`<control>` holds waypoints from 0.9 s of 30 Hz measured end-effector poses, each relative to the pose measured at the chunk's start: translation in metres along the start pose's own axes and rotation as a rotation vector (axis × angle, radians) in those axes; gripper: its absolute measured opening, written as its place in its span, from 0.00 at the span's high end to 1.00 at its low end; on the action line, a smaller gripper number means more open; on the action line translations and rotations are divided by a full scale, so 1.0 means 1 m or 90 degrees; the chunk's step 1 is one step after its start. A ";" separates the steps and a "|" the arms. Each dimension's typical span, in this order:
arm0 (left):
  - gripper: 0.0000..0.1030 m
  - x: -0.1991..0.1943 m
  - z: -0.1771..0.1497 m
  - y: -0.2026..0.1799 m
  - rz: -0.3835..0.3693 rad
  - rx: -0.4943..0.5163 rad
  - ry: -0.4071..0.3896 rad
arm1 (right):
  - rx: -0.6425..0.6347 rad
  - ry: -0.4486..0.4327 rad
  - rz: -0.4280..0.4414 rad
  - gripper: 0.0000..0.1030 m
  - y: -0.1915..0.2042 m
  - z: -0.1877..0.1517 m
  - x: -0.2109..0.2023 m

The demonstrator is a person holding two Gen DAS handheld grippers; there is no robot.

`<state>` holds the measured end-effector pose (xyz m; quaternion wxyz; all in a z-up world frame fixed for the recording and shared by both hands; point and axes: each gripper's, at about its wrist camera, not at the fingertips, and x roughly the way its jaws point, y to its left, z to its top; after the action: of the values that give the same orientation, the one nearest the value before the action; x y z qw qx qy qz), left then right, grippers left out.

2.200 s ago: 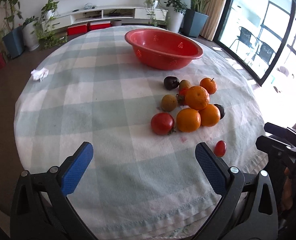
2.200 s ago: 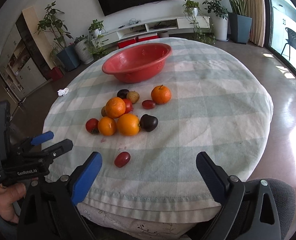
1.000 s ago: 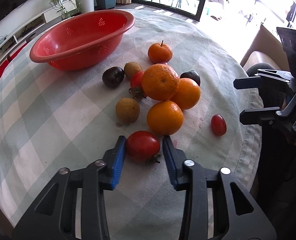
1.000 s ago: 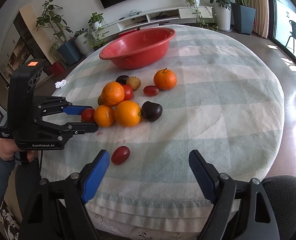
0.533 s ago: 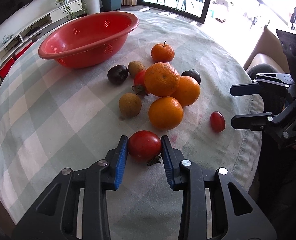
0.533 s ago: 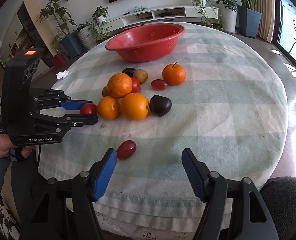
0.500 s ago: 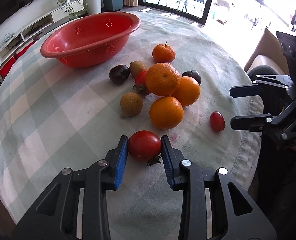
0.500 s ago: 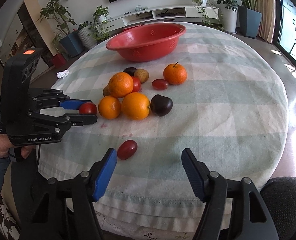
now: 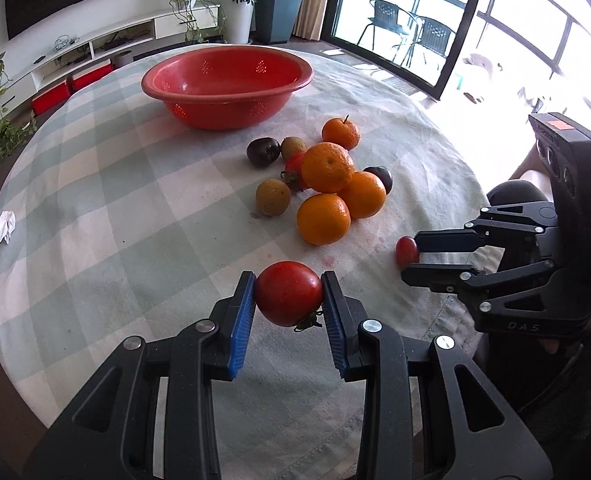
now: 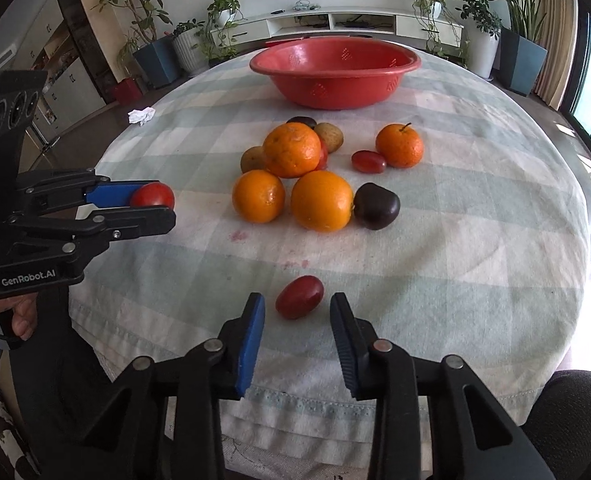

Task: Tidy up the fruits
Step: 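Reach the right tool to the small red cherry tomato and grasp it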

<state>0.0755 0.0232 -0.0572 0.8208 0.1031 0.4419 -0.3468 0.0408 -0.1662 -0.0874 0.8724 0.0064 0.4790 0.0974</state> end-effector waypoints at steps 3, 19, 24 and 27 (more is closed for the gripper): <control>0.70 -0.002 -0.002 -0.006 -0.003 0.000 -0.006 | -0.006 -0.002 -0.013 0.72 0.002 0.002 0.003; 0.70 -0.005 -0.005 -0.007 -0.011 -0.012 -0.015 | 0.000 -0.013 -0.002 0.75 0.001 0.003 -0.004; 0.70 -0.009 0.000 -0.007 -0.012 -0.019 -0.023 | 0.017 -0.043 0.012 0.75 -0.008 0.010 -0.020; 0.70 -0.014 0.007 -0.004 -0.012 -0.026 -0.032 | 0.041 -0.063 0.011 0.75 -0.026 0.018 -0.031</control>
<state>0.0721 0.0238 -0.0418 0.8302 0.0732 0.4294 -0.3479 0.0441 -0.1954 -0.0544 0.8936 0.0434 0.4377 0.0894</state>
